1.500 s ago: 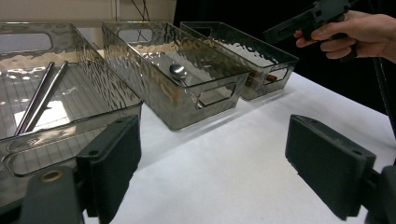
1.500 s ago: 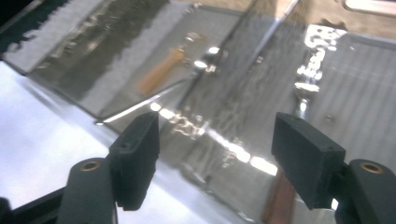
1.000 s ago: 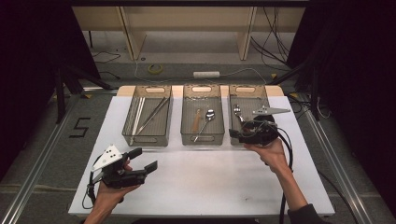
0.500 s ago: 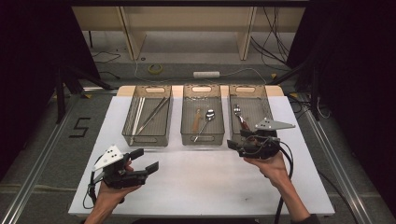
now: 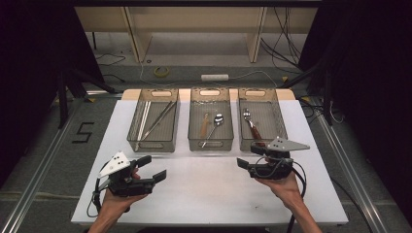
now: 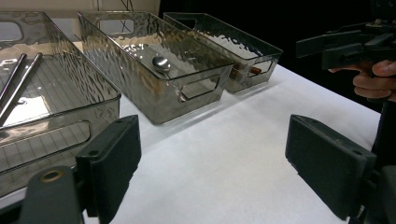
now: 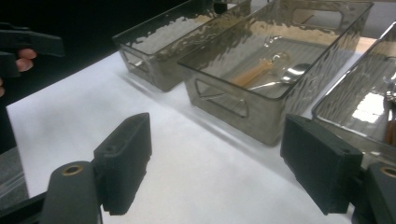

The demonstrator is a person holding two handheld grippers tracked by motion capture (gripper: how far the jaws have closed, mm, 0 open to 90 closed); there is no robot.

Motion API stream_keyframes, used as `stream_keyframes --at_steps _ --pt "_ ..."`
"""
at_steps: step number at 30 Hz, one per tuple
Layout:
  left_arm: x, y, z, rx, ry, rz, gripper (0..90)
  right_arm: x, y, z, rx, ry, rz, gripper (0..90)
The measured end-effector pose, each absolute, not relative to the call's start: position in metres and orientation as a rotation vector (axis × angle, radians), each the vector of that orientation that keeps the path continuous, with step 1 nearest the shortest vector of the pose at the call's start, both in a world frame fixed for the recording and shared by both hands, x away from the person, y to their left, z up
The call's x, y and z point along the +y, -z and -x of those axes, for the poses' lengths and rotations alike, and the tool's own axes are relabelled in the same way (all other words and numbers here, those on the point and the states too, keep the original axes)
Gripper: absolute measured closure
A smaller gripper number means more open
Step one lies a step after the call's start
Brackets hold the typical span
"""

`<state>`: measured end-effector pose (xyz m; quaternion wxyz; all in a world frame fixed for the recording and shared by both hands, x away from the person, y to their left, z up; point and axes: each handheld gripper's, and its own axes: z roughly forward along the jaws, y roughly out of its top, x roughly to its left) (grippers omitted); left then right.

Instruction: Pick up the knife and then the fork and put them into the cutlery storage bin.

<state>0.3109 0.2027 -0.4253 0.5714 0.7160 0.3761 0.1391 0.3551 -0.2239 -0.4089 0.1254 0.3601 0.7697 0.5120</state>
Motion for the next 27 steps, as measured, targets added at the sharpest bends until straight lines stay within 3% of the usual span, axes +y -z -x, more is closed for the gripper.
stream_keyframes --at_steps 27 --pt "0.201 0.426 -0.311 0.879 -0.314 -1.688 17.6 -0.243 0.424 -0.323 2.176 -1.537 -1.048 22.9"
